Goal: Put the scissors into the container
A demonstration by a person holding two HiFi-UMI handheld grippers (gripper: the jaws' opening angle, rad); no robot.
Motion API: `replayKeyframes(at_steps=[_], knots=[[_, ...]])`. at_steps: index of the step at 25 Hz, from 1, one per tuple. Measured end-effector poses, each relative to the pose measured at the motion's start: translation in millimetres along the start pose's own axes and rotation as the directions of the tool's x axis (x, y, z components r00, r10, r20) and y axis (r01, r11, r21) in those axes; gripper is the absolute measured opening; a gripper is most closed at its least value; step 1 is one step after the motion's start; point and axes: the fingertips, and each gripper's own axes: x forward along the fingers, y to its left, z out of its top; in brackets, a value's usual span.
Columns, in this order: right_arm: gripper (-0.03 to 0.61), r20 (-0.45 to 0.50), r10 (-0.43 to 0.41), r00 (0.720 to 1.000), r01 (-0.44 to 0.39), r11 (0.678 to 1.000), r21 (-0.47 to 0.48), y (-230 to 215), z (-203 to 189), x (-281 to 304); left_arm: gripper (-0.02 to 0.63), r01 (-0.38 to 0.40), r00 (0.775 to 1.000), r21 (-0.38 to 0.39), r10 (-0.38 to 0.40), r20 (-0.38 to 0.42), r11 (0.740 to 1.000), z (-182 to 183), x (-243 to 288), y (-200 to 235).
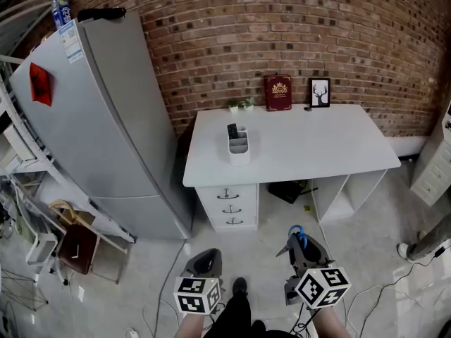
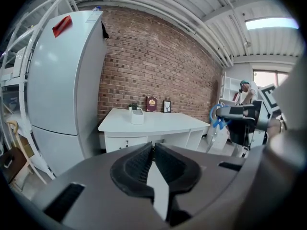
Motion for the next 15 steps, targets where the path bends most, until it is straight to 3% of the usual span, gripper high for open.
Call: replayKeyframes(at_steps=[15], knots=[[0.053, 0.016, -0.050, 0.999, 0.049, 0.999, 0.019, -4.8, 36.4, 154.4, 0.022, 0.055, 0.998, -0.004, -0.055, -0.003, 0.998, 70.3, 117.7, 89.2]])
